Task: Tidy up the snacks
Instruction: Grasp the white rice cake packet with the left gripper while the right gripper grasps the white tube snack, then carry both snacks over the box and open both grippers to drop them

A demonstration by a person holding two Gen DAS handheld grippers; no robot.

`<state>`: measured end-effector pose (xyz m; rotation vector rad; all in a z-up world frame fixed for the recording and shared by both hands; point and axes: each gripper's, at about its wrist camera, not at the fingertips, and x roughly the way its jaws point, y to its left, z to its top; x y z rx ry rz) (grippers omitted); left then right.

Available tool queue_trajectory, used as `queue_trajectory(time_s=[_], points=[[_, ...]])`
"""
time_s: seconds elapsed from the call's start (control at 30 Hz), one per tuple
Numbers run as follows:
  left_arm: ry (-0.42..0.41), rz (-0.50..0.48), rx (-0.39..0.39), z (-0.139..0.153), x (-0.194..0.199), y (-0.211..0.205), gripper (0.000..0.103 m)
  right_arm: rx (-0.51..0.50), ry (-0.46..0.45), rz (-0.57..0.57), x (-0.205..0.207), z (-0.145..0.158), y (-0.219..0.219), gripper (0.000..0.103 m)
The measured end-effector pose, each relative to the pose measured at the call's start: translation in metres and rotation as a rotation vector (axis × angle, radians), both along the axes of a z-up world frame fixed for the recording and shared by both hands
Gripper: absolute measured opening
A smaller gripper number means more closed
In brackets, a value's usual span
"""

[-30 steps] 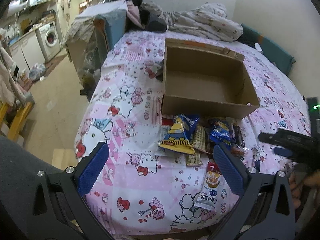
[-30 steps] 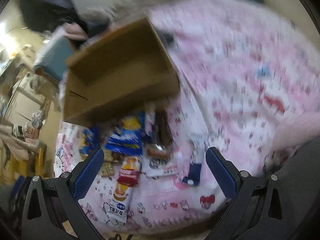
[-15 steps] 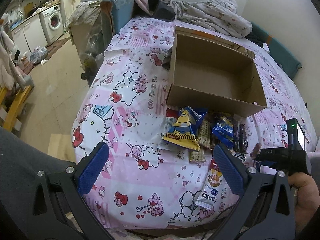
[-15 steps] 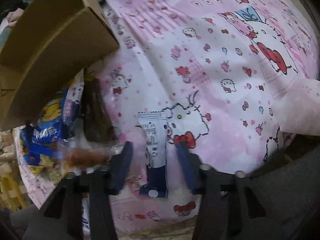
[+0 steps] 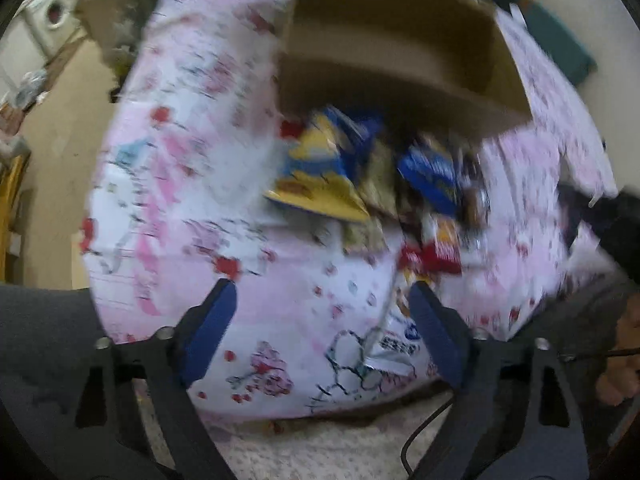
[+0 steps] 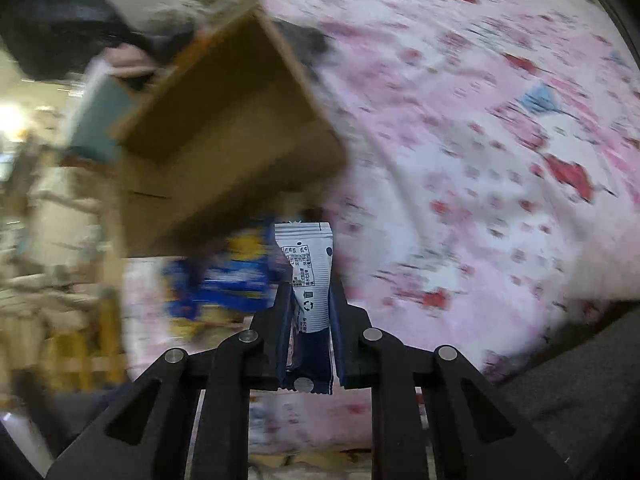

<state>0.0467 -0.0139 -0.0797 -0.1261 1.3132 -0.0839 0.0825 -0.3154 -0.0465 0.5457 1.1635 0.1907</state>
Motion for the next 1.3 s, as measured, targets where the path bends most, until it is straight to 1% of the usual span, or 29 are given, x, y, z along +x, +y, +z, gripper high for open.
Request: queue_trajectory(time_s=[0.07,0.13,0.2,0.3,0.33,0.37,0.4,0.43,0.47,0.5,0.57,0.73,0.87,0.9,0.97,1.0,1.07,1.1,1.13,1.17,1.2,1.3], points=[[0.052,-0.074,-0.002,-0.013,0.002,-0.021,0.072,0.031,-0.030,0.022,-0.004,0.009,0.002,0.019],[0.107,-0.159,0.007,-0.027,0.002,-0.045,0.071,0.059,-0.046,0.035,-0.009,0.010,0.002,0.019],[0.146,-0.209,0.020,-0.038,0.002,-0.063,0.071,0.070,-0.051,0.038,-0.010,0.010,0.005,0.019],[0.179,-0.241,0.051,-0.054,0.003,-0.080,0.071,0.074,-0.064,0.039,-0.006,0.006,0.003,0.019],[0.182,-0.251,0.065,-0.057,0.003,-0.083,0.068,0.077,-0.066,0.040,-0.007,0.004,0.003,0.019],[0.184,-0.262,0.080,-0.060,0.003,-0.087,0.062,0.080,-0.068,0.042,-0.008,0.006,0.003,0.019],[0.183,-0.272,0.095,-0.063,0.002,-0.091,0.059,0.078,-0.069,0.045,-0.008,0.005,0.004,0.019],[0.179,-0.279,0.112,-0.064,0.001,-0.093,0.051,0.075,-0.071,0.047,-0.008,0.005,0.004,0.019],[0.169,-0.286,0.127,-0.066,0.000,-0.096,0.038,0.073,-0.073,0.051,-0.007,0.005,0.005,0.019],[0.160,-0.290,0.133,-0.065,-0.002,-0.096,0.029,0.070,-0.074,0.051,-0.007,0.005,0.006,0.019],[0.160,-0.284,0.125,-0.062,-0.004,-0.097,0.028,0.074,-0.075,0.046,-0.006,0.004,0.005,0.019],[0.151,-0.267,0.115,-0.042,-0.015,-0.088,0.028,0.099,-0.066,0.030,-0.005,0.002,0.002,0.019],[0.104,-0.227,0.117,-0.006,-0.016,-0.064,0.028,0.101,-0.072,0.039,-0.004,0.004,0.004,0.019],[0.082,-0.203,0.111,0.008,-0.020,-0.057,0.028,0.102,-0.074,0.041,-0.004,0.004,0.005,0.019],[0.042,-0.160,0.096,0.023,-0.022,-0.045,0.028,0.106,-0.077,0.043,-0.004,0.005,0.006,0.019],[0.006,-0.138,0.081,0.038,-0.018,-0.035,0.028,0.112,-0.078,0.043,-0.004,0.006,0.006,0.019],[-0.056,-0.121,0.076,0.055,-0.011,-0.032,0.028,0.130,-0.084,0.040,-0.002,0.007,0.006,0.019],[-0.103,-0.115,0.073,0.068,-0.005,-0.029,0.028,0.136,-0.086,0.040,-0.001,0.008,0.006,0.019],[-0.129,-0.109,0.068,0.078,-0.001,-0.021,0.028,0.145,-0.090,0.039,0.001,0.009,0.006,0.019],[-0.156,-0.099,0.058,0.086,0.001,-0.018,0.028,0.153,-0.096,0.040,0.003,0.010,0.006,0.019],[-0.185,-0.086,0.046,0.089,0.011,-0.013,0.028,0.154,-0.106,0.042,0.006,0.013,0.007,0.019],[-0.230,-0.071,0.043,0.103,0.036,-0.011,0.028,0.162,-0.154,0.043,0.016,0.023,0.007,0.019]])
